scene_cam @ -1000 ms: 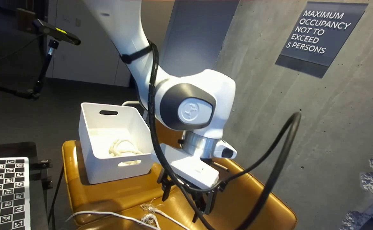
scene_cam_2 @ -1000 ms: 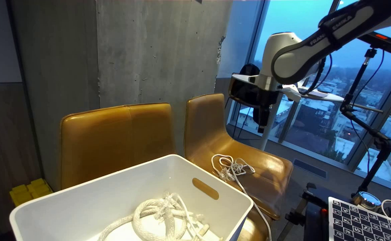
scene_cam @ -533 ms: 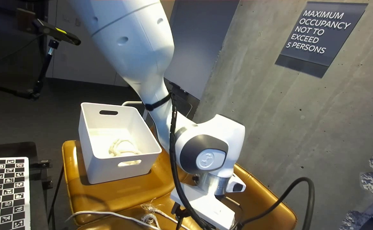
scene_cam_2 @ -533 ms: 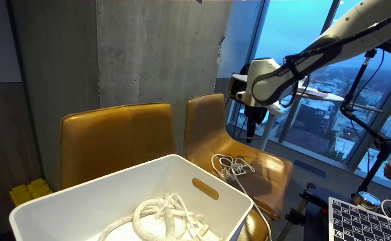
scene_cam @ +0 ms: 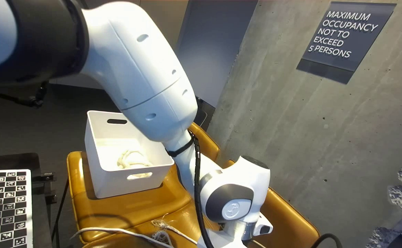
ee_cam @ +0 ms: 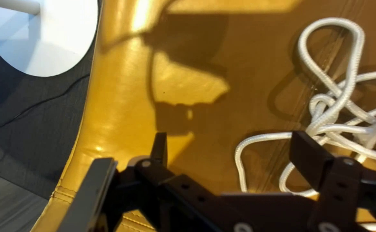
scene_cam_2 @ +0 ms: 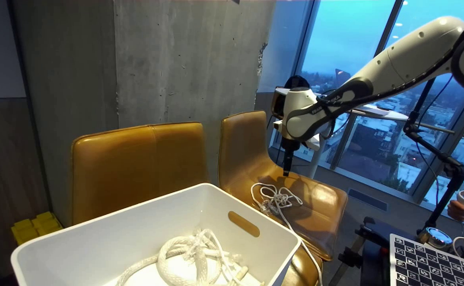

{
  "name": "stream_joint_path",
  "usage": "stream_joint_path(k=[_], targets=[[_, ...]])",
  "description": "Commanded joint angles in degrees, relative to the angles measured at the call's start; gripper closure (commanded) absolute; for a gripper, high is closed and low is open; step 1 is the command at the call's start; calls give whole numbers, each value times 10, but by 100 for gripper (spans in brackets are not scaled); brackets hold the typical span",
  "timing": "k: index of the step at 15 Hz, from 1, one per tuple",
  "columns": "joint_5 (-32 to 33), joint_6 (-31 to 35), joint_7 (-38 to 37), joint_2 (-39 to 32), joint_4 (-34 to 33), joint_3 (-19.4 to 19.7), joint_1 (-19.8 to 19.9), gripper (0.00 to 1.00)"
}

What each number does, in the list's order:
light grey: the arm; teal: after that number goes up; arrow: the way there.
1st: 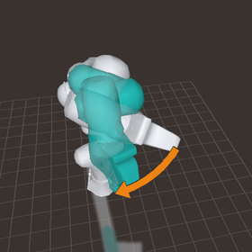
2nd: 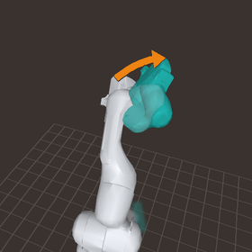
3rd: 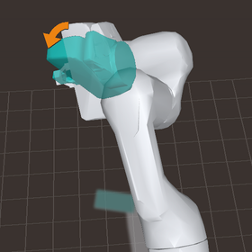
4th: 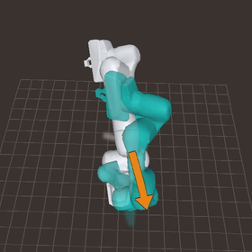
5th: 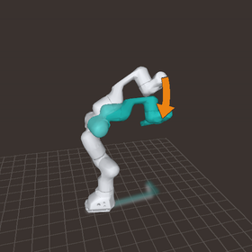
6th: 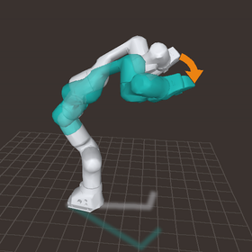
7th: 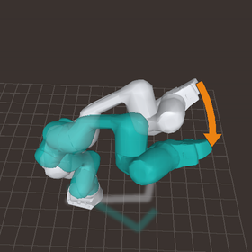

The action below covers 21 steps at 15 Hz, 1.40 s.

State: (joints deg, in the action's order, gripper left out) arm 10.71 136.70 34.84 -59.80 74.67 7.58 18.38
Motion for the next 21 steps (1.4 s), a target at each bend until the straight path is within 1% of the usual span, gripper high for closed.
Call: stream_joint_path(k=[1, 4, 5, 6, 7, 8, 11, 13, 17, 21], targets=[[4, -18, 13, -83, -117, -15, 16, 8], [2, -19, 12, -126, -170, -19, 12, 10], [-5, -20, 17, -142, -192, -17, 8, 13], [-4, -20, 16, -155, -207, -18, 5, 13], [-4, -18, 17, -165, -217, -20, 4, 14], [-3, -15, 15, -176, -227, -22, 3, 12], [2, -10, 12, -196, -235, -28, 1, 12], [1, -14, 12, -207, -240, -29, 0, 39], [3, -21, 8, -210, -240, -25, 1, 67], [0, -24, 6, -187, -209, -17, 1, 98]])
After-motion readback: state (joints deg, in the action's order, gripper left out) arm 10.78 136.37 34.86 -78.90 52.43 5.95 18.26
